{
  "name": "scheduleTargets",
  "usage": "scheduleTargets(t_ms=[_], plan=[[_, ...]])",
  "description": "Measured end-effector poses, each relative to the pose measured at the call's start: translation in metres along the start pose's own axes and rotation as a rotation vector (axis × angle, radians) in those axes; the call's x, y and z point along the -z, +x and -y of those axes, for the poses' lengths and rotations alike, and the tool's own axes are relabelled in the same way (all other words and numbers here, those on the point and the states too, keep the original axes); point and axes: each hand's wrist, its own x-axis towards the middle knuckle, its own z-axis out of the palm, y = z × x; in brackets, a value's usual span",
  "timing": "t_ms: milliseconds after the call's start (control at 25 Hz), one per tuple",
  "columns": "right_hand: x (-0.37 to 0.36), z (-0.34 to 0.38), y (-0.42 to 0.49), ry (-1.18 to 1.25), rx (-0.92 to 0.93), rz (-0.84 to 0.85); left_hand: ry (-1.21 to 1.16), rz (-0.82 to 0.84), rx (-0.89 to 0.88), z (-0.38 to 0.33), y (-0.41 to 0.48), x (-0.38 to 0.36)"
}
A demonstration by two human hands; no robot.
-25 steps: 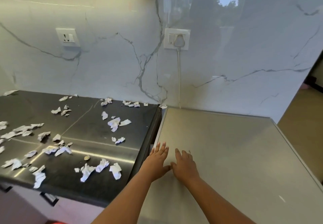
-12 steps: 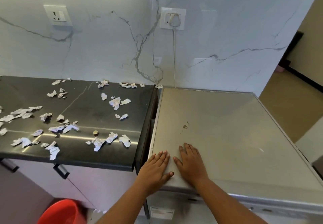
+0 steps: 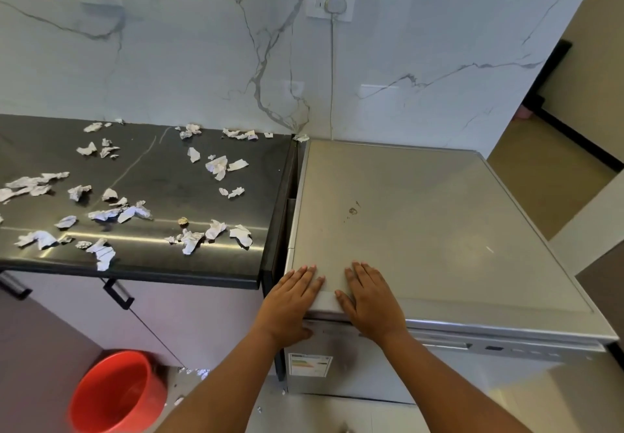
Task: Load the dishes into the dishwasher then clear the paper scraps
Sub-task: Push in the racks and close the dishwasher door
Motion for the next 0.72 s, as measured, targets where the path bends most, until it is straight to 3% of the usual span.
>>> scheduleTargets(t_ms=[200,720], plan=[[-0.006,0.0,0.002,-0.054,0.039,-0.063,0.084,-0.188,-0.071,-0.001,0.001,-0.007],[-0.019,-0.006,0.006,-0.104,0.13,-0.226,0.255,-0.347,-0.05,-0.004,0.003,-0.029]])
